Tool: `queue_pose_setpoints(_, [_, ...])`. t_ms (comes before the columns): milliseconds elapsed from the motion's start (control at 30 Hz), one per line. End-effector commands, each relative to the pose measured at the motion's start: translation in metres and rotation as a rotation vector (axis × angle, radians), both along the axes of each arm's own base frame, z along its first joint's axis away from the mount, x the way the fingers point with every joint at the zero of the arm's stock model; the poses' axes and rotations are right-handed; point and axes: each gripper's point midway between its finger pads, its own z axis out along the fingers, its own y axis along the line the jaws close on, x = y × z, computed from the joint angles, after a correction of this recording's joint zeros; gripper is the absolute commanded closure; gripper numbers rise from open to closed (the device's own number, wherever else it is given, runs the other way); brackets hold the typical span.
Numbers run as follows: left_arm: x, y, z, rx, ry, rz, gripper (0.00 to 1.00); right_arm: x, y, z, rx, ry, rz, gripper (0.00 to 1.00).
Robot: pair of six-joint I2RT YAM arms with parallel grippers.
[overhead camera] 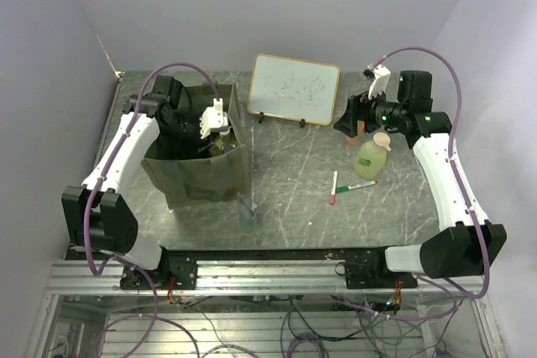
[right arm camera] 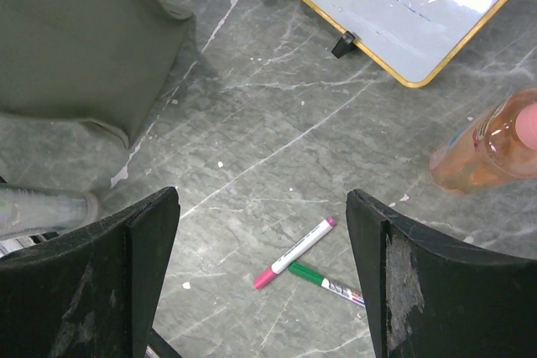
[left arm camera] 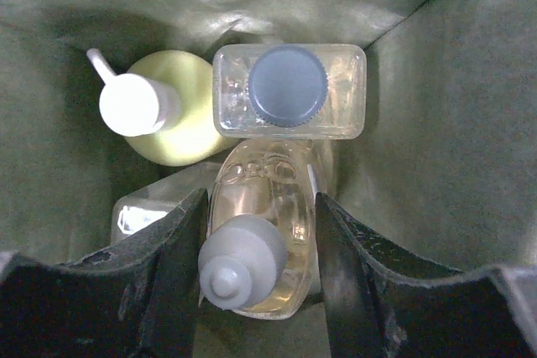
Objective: Place the personal care products into the canvas bag
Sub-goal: Place the care product in the canvas bag.
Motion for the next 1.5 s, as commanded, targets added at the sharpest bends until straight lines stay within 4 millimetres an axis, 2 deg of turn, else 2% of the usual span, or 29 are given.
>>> queue_pose_setpoints(0, [0.003, -0.028, 0.015, -0.124, -0.069, -0.082, 0.93, 0.001, -0.004, 0.004, -0.009, -0.033, -0.008, 0.20])
queue_pose_setpoints(400, [0.004, -0.035, -0.010, -0.108, -0.036, -0.097, 0.93, 0.000, -0.007, 0.003, -0.012, -0.028, -0.018, 0.19])
queue_pose_setpoints(567, [-0.001, -0.034, -0.021, -0.079, -0.013, -0.113, 0.93, -0.001, -0.008, 0.002, -0.011, -0.027, -0.021, 0.19])
queue_pose_setpoints(733, [-0.005, -0.031, -0.021, -0.063, -0.014, -0.110, 0.89, -0.001, -0.008, -0.001, -0.008, -0.020, -0.020, 0.19])
queue_pose_setpoints(900, [-0.003, -0.033, -0.008, -0.079, -0.027, -0.091, 0.75, -0.001, -0.008, -0.003, -0.007, -0.013, -0.019, 0.19])
queue_pose_setpoints(1133, [0.000, -0.039, 0.025, -0.127, -0.056, -0.071, 0.51, -0.001, -0.008, -0.004, -0.007, -0.013, -0.016, 0.19])
queue_pose_setpoints(1167, [0.000, -0.039, 0.030, -0.131, -0.061, -0.069, 0.44, -0.001, -0.008, -0.003, -0.007, -0.014, -0.016, 0.19])
queue_pose_setpoints(1233, [0.001, -0.039, 0.038, -0.134, -0.073, -0.067, 0.36, -0.002, -0.008, -0.003, -0.008, -0.014, -0.016, 0.19])
queue_pose_setpoints(1367, [0.000, -0.037, 0.056, -0.128, -0.099, -0.069, 0.28, -0.003, -0.010, 0.000, -0.014, -0.027, -0.023, 0.19])
queue_pose_setpoints(1467, [-0.001, -0.036, 0.072, -0.132, -0.126, -0.060, 0.26, -0.002, -0.011, 0.005, -0.016, -0.040, -0.030, 0.18])
